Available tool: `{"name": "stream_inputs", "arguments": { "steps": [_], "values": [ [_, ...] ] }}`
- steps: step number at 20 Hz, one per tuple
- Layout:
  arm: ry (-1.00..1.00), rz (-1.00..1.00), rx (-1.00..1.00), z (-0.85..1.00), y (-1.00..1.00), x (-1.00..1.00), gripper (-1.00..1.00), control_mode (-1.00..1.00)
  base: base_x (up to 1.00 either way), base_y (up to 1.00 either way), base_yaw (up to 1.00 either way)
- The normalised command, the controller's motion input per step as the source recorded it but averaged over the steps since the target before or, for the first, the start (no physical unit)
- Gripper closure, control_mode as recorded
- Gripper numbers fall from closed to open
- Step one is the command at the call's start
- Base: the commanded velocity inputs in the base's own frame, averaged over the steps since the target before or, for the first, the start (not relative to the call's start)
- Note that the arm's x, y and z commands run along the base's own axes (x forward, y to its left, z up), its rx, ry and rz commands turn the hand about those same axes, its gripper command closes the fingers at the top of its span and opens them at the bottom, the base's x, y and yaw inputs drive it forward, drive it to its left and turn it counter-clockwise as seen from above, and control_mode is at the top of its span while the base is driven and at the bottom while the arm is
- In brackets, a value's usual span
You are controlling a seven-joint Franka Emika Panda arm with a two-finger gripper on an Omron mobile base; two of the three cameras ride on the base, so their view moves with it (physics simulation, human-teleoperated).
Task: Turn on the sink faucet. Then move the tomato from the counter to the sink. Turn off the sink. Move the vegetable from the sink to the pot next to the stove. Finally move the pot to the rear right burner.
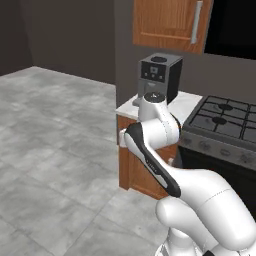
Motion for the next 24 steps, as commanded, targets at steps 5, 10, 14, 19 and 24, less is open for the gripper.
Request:
{"name": "stream_inputs", "arguments": {
  "steps": [5,10,14,19,24],
  "values": [
    [0.0,0.0,0.0,0.0,0.0,0.0,1.0,1.0,0.26,-0.1,-0.44],
    [0.0,0.0,0.0,0.0,0.0,0.0,1.0,1.0,0.29,-0.17,-0.43],
    [0.0,0.0,0.0,0.0,0.0,0.0,1.0,1.0,0.31,-0.22,-0.41],
    [0.0,0.0,0.0,0.0,0.0,0.0,1.0,1.0,0.31,-0.26,-0.39],
    [0.0,0.0,0.0,0.0,0.0,0.0,1.0,1.0,0.34,-0.32,-0.33]
  ]
}}
